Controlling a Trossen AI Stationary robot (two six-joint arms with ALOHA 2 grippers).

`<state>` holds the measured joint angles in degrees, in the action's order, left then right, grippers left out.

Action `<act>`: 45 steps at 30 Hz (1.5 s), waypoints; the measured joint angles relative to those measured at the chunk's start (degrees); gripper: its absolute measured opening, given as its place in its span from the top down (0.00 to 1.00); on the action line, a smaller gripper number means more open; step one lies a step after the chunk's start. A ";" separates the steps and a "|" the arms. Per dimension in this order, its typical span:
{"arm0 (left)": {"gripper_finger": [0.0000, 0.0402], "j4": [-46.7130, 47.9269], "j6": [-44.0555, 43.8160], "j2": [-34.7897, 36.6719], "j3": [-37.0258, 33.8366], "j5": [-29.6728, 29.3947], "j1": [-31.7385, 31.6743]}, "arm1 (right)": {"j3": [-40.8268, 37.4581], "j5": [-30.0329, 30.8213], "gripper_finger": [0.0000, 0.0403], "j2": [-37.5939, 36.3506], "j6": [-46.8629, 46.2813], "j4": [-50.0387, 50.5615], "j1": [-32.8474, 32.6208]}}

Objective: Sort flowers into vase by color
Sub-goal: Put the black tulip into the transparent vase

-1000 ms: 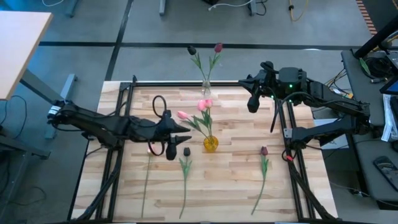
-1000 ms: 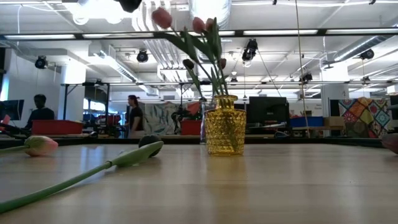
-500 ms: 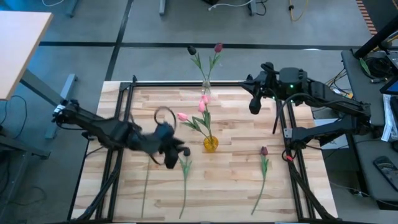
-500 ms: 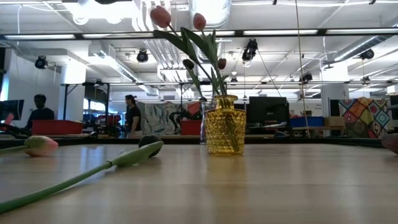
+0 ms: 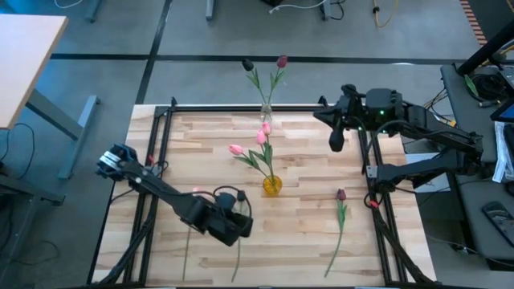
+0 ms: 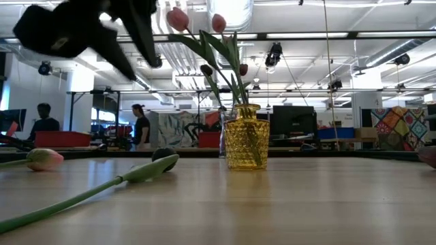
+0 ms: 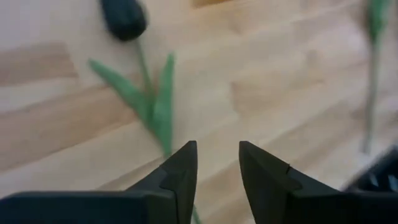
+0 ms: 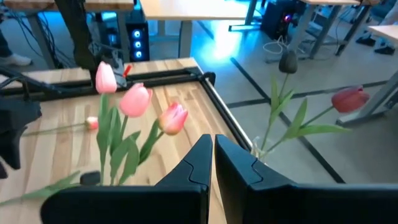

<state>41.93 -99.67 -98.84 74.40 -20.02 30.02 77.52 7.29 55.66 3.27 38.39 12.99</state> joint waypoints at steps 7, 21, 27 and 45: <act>0.61 1.02 -2.21 -6.20 -0.18 0.01 -2.65 | 0.00 -0.10 0.97 -0.17 0.46 2.37 0.00; 0.53 -0.63 -1.80 -14.00 -0.27 9.51 -7.31 | 0.00 -0.28 0.97 -0.22 3.54 3.38 0.00; 0.56 -1.77 -2.22 -15.46 -0.16 10.53 -7.45 | 0.00 -0.28 0.97 -0.22 4.11 3.38 0.02; 0.99 4.79 -2.14 -11.41 -0.40 7.12 -6.27 | -0.02 -0.24 0.97 -1.28 5.46 3.28 0.02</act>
<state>46.72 -101.81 -110.25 74.00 -12.91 23.75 77.49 7.05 54.39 8.72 41.67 13.02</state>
